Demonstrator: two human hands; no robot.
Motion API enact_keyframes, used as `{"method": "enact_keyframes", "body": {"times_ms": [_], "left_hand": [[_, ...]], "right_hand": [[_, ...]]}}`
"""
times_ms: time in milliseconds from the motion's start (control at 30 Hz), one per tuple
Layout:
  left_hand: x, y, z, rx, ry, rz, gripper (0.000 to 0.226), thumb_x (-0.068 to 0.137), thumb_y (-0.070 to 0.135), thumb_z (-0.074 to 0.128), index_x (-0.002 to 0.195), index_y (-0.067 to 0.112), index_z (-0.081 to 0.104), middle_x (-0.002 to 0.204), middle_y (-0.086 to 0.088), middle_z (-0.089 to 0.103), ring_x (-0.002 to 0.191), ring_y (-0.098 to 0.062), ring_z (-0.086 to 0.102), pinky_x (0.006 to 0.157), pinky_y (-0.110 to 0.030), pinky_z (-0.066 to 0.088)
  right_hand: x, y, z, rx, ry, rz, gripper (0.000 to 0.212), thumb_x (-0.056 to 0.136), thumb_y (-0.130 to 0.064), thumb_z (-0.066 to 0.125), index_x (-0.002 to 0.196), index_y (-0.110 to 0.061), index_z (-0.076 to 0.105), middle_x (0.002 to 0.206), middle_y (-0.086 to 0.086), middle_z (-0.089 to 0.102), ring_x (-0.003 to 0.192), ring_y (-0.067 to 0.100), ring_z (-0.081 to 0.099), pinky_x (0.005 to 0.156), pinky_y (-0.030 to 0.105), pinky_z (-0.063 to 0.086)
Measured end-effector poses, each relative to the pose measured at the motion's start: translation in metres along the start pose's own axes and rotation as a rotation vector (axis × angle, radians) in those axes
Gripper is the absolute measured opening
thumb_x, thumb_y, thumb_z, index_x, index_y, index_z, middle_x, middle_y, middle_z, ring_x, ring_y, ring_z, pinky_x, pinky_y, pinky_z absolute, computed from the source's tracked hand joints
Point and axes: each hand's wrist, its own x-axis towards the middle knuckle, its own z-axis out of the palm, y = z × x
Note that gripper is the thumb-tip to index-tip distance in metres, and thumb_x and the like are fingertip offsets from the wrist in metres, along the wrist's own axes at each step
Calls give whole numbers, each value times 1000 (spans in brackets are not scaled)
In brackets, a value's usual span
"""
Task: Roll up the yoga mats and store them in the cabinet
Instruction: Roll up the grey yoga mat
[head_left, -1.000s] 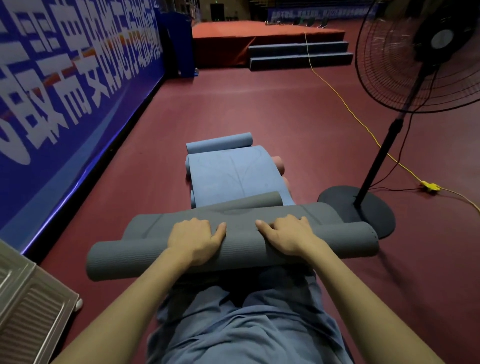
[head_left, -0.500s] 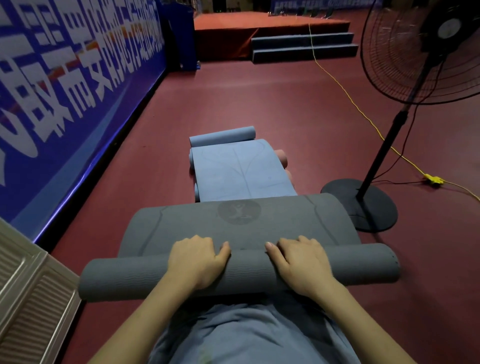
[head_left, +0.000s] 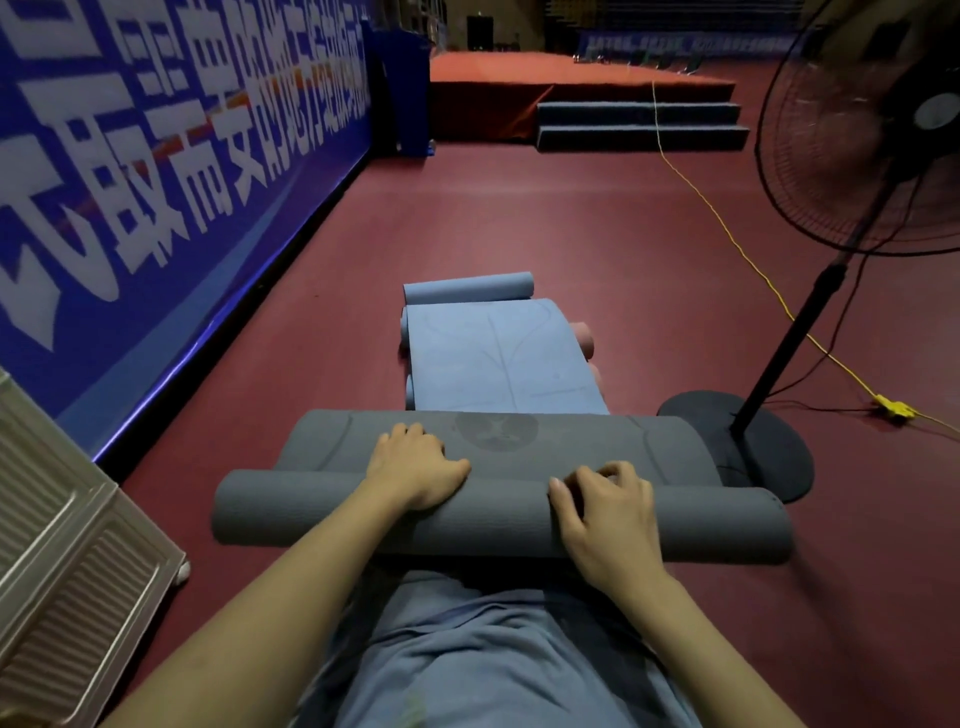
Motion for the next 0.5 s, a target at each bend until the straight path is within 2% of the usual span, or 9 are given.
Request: {"method": "enact_keyframes", "body": {"times_ms": [67, 100, 167, 267, 333, 400, 500], "left_hand": [[7, 0, -3, -40, -4, -14, 45, 88, 54, 44, 90, 15, 67, 115, -12, 59, 109, -30, 50, 91, -42, 40], [9, 1, -5, -71, 6, -16, 39, 87, 52, 48, 79, 15, 61, 108, -12, 61, 103, -30, 52, 83, -40, 41], [10, 1, -5, -137, 37, -14, 37, 84, 46, 53, 64, 15, 50, 87, -10, 60, 86, -29, 53, 67, -37, 37], [9, -2, -2, -226, 60, -42, 36, 82, 43, 56, 61, 13, 50, 69, -6, 55, 68, -27, 54, 55, -33, 33], [7, -3, -1, -229, 69, -53, 38, 82, 43, 56, 59, 13, 50, 64, -6, 55, 62, -27, 53, 53, -32, 34], [7, -2, -2, -219, 114, -65, 45, 86, 49, 55, 61, 12, 52, 65, -5, 57, 63, -25, 56, 54, -33, 38], [8, -1, -5, -249, 330, 11, 50, 92, 56, 52, 65, 14, 55, 68, -1, 58, 66, -22, 56, 59, -36, 46]], "right_hand": [[-5, -1, 2, -43, -56, -11, 48, 97, -54, 37, 90, -18, 67, 93, 4, 69, 109, 32, 55, 96, 46, 41], [-9, -2, 3, -83, -82, -26, 52, 98, -55, 33, 103, -16, 69, 106, 4, 70, 116, 33, 54, 104, 48, 39], [-20, -7, 6, -136, -109, -33, 59, 100, -53, 30, 126, -12, 63, 129, 6, 64, 129, 33, 49, 116, 52, 30], [-46, -15, 12, -111, -82, -35, 66, 99, -51, 37, 146, -8, 49, 151, 12, 47, 146, 36, 34, 122, 56, 19], [-57, -14, 14, -114, -81, -70, 70, 98, -53, 38, 151, -8, 43, 156, 12, 40, 150, 36, 28, 123, 56, 16], [-52, -8, 15, -127, -96, -84, 69, 99, -55, 35, 151, -12, 43, 155, 9, 41, 150, 34, 28, 122, 55, 17], [-33, -5, 16, -146, -144, -57, 67, 100, -60, 27, 148, -16, 45, 149, 4, 45, 146, 31, 32, 123, 52, 15]]}}
